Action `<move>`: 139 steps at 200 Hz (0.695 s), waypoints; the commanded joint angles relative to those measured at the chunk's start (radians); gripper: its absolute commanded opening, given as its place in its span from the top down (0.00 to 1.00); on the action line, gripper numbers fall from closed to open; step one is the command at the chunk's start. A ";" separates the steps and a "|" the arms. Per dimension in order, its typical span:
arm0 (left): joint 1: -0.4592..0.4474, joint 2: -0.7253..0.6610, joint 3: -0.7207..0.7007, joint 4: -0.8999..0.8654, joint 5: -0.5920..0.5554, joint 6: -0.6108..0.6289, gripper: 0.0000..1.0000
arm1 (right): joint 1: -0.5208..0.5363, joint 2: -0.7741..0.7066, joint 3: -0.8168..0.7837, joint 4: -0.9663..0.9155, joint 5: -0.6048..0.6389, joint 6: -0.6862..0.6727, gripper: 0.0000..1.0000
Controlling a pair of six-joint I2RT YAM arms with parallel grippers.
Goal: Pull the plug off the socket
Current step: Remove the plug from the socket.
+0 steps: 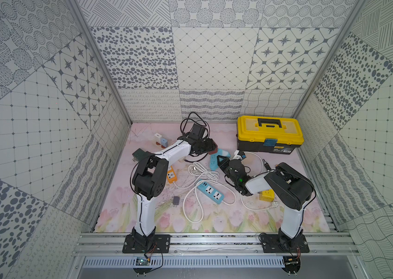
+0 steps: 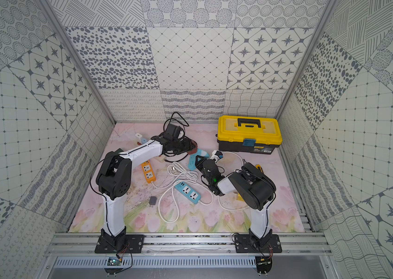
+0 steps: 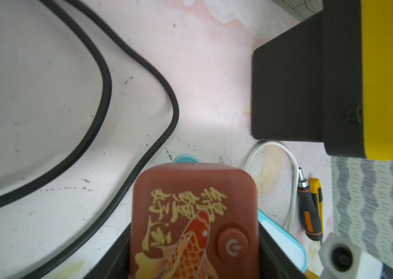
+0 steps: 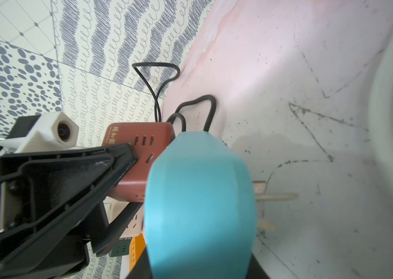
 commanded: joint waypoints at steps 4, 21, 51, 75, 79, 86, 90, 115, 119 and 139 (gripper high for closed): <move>0.032 -0.027 -0.025 0.217 0.226 -0.134 1.00 | -0.026 0.061 -0.050 -0.305 0.094 -0.004 1.00; -0.019 -0.022 0.049 0.030 0.064 0.074 1.00 | -0.026 0.059 -0.052 -0.310 0.098 -0.006 1.00; -0.054 -0.010 0.065 0.015 0.033 0.147 1.00 | -0.022 0.053 -0.054 -0.316 0.120 -0.013 1.00; 0.025 0.011 -0.054 0.319 0.241 -0.147 1.00 | -0.018 0.047 -0.042 -0.341 0.146 -0.028 1.00; 0.036 0.018 -0.074 0.380 0.268 -0.194 1.00 | -0.019 0.044 -0.040 -0.347 0.149 -0.032 1.00; 0.051 0.032 -0.096 0.461 0.299 -0.259 1.00 | -0.019 0.044 -0.035 -0.355 0.153 -0.035 1.00; 0.056 0.041 -0.099 0.481 0.307 -0.276 1.00 | -0.020 0.044 -0.032 -0.359 0.155 -0.036 1.00; 0.040 0.064 -0.019 0.332 0.253 -0.142 1.00 | -0.019 0.046 -0.015 -0.376 0.168 -0.053 1.00; 0.033 0.064 -0.005 0.288 0.224 -0.097 1.00 | -0.019 0.046 -0.014 -0.379 0.171 -0.054 1.00; -0.010 0.052 0.050 0.128 0.080 0.102 1.00 | -0.020 0.049 -0.004 -0.389 0.173 -0.062 1.00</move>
